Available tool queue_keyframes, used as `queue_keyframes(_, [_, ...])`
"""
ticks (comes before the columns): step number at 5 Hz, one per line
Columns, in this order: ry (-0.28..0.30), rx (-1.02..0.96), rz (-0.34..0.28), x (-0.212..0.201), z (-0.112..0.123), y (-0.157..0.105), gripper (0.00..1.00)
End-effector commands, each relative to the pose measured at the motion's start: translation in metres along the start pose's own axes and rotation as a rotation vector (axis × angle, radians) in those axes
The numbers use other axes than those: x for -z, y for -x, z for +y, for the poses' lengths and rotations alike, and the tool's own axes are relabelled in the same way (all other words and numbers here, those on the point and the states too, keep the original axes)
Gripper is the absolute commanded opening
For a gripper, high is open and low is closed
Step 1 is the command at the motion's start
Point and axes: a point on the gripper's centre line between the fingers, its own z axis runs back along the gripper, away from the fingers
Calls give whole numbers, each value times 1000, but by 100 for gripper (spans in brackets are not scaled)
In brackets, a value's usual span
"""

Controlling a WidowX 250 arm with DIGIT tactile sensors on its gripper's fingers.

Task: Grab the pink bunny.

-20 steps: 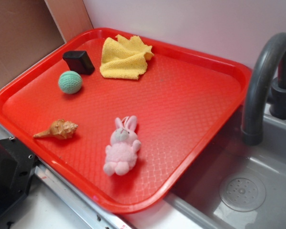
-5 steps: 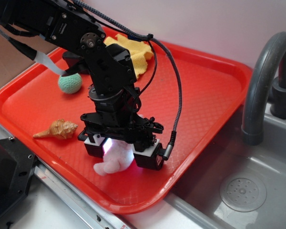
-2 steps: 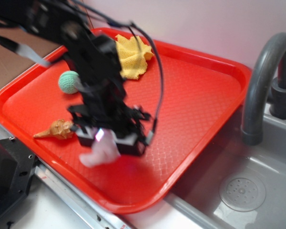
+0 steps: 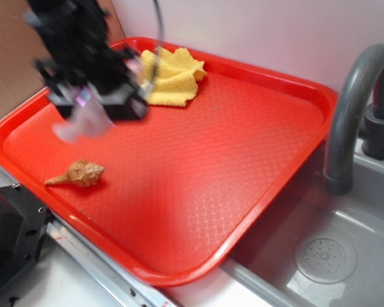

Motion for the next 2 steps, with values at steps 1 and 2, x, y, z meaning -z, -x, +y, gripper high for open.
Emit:
queue_keyframes(1, [95,-31,-209,-88,38,-2,0])
queue_keyframes(2, [63,-44,-160,-73,35,-12,0])
